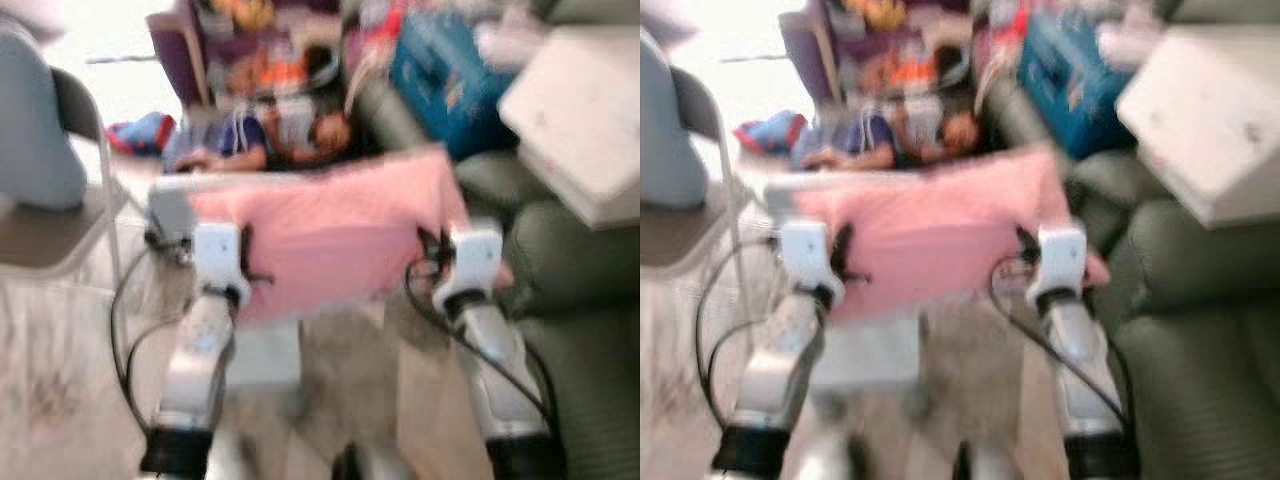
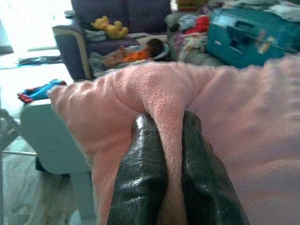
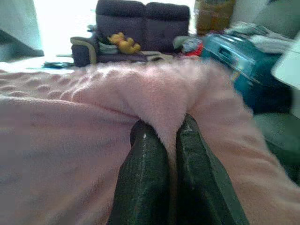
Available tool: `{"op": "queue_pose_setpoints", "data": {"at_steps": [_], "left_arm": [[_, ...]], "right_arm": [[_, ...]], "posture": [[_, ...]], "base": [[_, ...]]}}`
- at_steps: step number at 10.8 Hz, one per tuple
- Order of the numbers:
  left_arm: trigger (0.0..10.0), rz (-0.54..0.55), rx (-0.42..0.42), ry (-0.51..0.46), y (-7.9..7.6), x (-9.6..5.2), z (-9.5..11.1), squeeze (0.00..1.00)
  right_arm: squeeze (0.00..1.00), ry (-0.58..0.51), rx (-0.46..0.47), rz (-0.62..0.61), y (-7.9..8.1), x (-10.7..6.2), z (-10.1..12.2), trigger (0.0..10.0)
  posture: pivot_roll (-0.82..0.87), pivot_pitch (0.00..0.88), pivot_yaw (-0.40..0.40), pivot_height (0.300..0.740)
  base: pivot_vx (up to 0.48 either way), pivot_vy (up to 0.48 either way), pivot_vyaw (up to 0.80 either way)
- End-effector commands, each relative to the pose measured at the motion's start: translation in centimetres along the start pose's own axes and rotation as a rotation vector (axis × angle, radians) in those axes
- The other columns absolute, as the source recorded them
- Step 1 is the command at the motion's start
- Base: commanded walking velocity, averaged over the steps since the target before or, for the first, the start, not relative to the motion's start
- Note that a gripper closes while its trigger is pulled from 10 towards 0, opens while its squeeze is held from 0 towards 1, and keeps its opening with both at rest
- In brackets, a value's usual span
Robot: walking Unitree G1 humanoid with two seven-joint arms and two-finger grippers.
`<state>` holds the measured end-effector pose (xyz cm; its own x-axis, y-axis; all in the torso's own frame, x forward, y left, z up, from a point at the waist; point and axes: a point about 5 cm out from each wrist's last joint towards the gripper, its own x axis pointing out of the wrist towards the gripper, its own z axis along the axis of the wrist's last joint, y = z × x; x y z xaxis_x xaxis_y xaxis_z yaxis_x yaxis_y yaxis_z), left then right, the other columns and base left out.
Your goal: Move the pillow to the sofa
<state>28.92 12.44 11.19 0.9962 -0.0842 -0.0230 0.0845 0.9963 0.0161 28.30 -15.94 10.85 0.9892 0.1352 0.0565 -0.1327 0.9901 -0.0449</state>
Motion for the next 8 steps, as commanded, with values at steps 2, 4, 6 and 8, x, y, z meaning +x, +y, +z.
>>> {"op": "queue_pose_setpoints", "data": {"at_steps": [2, 4, 6, 8], "left_arm": [[10.0, 0.003, 0.006, -0.016, 0.27, 0.18, 0.49, 0.0], [10.0, 0.004, 0.007, -0.018, 0.31, 0.19, 0.5, 0.0], [10.0, -0.003, -0.001, -0.034, 0.33, 0.55, 0.94, 0.0], [10.0, -0.001, -0.002, -0.04, 0.52, 0.77, 1.17, 0.0]], "right_arm": [[0.0, -0.022, 0.007, 0.001, 0.19, 0.32, 0.56, 10.0], [0.0, -0.012, -0.001, -0.002, 0.14, 0.41, 0.4, 10.0], [0.0, -0.005, -0.009, -0.003, 0.13, 0.73, 0.39, 10.0], [0.0, -0.002, -0.008, -0.007, 0.12, 1.01, 0.45, 10.0]], "posture": [[-0.05, 0.045, -0.03, 0.74], [-0.05, 0.045, -0.029, 0.74], [-0.05, 0.051, -0.025, 0.74], [-0.05, 0.057, -0.023, 0.74]], "base": [[-0.126, 0.0, 0.0], [0.0, 0.0, 0.0], [0.0, 0.0, 0.0], [0.0, 0.0, -0.8]]}}
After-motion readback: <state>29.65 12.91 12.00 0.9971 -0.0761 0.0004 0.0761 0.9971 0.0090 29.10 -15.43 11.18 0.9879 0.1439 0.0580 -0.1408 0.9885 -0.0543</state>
